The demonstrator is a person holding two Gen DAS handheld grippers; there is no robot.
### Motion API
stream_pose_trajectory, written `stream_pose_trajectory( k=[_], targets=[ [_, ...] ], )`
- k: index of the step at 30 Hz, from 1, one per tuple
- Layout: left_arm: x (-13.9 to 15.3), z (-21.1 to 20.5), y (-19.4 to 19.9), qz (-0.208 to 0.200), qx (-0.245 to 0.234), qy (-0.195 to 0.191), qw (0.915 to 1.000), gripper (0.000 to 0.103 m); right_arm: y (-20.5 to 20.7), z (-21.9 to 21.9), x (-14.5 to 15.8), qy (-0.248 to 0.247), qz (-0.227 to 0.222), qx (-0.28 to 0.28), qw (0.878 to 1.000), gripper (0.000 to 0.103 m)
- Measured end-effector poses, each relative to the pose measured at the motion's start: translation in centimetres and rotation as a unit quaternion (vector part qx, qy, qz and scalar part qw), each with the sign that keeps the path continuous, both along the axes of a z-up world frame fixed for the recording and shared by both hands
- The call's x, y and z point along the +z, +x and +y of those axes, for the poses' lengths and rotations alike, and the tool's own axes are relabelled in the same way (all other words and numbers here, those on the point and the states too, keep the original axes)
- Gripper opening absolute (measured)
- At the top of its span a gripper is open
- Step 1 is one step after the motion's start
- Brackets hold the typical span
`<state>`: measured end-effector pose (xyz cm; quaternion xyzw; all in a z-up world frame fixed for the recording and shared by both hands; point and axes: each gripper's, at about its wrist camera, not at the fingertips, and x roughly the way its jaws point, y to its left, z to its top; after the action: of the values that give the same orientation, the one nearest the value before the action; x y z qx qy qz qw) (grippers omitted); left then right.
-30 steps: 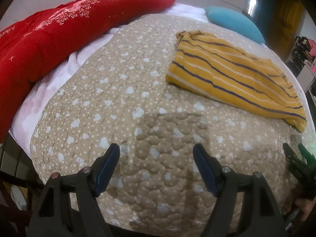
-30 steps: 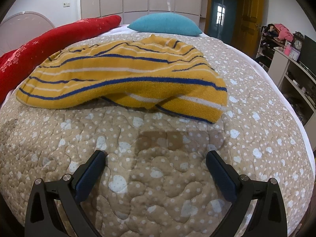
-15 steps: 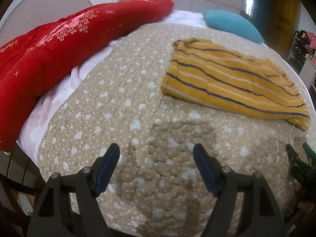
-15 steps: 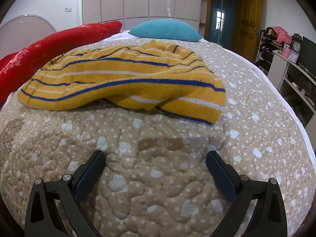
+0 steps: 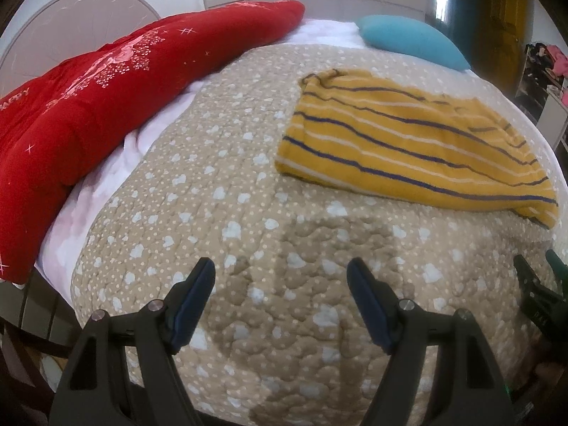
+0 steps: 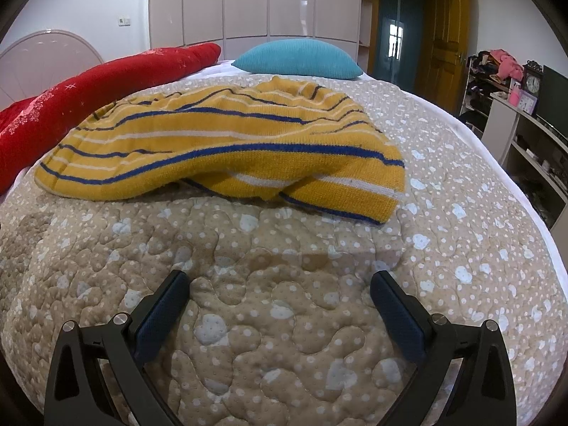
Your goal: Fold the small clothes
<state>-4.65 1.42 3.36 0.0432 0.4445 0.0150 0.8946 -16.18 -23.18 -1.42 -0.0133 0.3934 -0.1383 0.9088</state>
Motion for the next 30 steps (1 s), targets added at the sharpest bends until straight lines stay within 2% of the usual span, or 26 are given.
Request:
stream_pose_trajectory(
  k=[9,17,20,21,22,25,28,30],
  targets=[
    [-0.3,-0.3,0.1,0.007,-0.001,0.003,1.0,0.076,0.1,0.0,0.0,0.0,-0.005,-0.002,1.0,0.103],
    [-1.0,1.8,0.5,0.021,0.024,-0.045,0.9985,0.076,-0.2,0.1,0.0,0.0,-0.001,-0.001,1.0,0.103],
    [-0.8,3.1,0.2,0.013,0.033,-0.056,0.9978,0.077,0.2,0.6,0.7,-0.005,0.027,-0.002,1.0,0.103],
    [-0.8,3.6,0.2,0.012,0.035,-0.06,0.9975,0.078,0.5,1.0,1.1,-0.008,0.037,0.0,0.999,0.1],
    [-0.9,4.1,0.4,0.012,0.036,-0.069,0.9969,0.078,0.8,1.6,1.6,-0.008,0.043,0.009,0.999,0.097],
    [-1.0,5.8,2.1,0.018,0.037,-0.123,0.9915,0.078,2.2,5.1,3.5,-0.006,0.045,0.091,0.995,0.096],
    [-1.0,6.8,3.5,0.02,0.037,-0.167,0.9852,0.078,5.0,9.6,4.6,-0.039,0.058,0.177,0.982,0.096],
    [-1.0,7.3,3.7,0.017,0.037,-0.188,0.9813,0.078,7.5,11.3,5.5,-0.035,0.064,0.207,0.976,0.096]
  ],
)
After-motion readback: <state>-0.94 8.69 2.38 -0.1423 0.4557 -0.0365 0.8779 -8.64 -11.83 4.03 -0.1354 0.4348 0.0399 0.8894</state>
